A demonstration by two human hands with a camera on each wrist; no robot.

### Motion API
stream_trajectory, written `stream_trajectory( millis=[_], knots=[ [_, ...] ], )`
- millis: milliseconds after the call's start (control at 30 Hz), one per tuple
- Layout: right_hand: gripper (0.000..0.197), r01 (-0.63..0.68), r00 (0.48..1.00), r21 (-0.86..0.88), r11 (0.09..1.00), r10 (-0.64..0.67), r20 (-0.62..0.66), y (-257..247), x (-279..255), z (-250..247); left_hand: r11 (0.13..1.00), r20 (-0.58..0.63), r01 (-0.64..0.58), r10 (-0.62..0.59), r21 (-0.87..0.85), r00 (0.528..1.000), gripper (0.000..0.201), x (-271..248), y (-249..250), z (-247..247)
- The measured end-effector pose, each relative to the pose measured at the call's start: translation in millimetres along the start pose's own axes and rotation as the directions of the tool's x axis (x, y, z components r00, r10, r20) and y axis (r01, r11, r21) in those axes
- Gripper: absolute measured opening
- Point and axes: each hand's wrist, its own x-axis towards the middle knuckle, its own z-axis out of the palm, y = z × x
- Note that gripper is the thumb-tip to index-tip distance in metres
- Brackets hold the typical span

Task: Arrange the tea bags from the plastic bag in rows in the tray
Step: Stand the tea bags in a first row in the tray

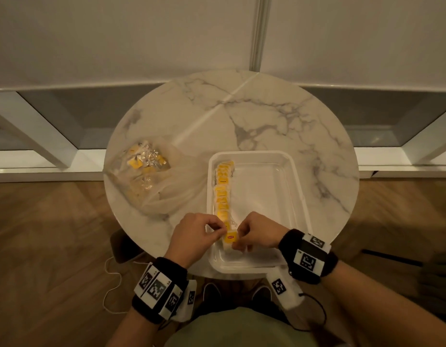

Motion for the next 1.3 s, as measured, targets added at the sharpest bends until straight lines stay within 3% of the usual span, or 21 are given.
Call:
stream_trajectory(
  millis=[133,200,367,567,833,967,1133,1300],
  knots=[
    [0.019,-0.123,0.992,0.018,0.992,0.122,0.043,-5.3,14.2,-2.8,1.0,-0.185,-0.007,0.004,-0.016,0.983,0.01,-0.3,-8.4,1.0],
    [0.021,-0.156,0.986,0.016,0.988,0.155,0.052,-9.4,18.7,-3.6,0.998,-0.208,0.035,-0.045,-0.05,0.977,0.017,-0.3,-16.1,1.9],
    [0.018,-0.243,0.964,-0.009,0.97,0.243,0.109,-18.2,25.2,-5.7,0.978,-0.184,0.118,-0.15,-0.174,0.971,0.032,-4.2,-24.8,8.2],
    [0.027,-0.302,0.94,-0.089,0.949,0.312,0.14,-25.7,31.8,-3.7,0.916,-0.115,0.233,-0.283,-0.327,0.952,0.032,-1.7,-24.0,11.9],
    [0.016,-0.288,0.937,-0.104,0.952,0.302,0.173,-28.5,33.2,-1.5,0.866,-0.093,0.271,-0.338,-0.42,0.937,0.028,-1.7,-20.8,13.4],
    [0.022,-0.319,0.918,-0.103,0.942,0.334,0.212,-27.6,32.7,-0.1,0.858,-0.08,0.274,-0.34,-0.435,0.937,0.025,-0.4,-21.6,13.0],
    [0.046,-0.356,0.9,-0.17,0.919,0.387,0.201,-27.1,38.3,4.2,0.845,-0.059,0.282,-0.344,-0.454,0.937,0.024,1.8,-21.2,14.9],
    [0.038,-0.375,0.89,-0.159,0.913,0.403,0.212,-26.6,38.2,-3.5,0.845,-0.044,0.28,-0.335,-0.456,0.941,0.023,3.3,-18.6,15.5]
  ],
)
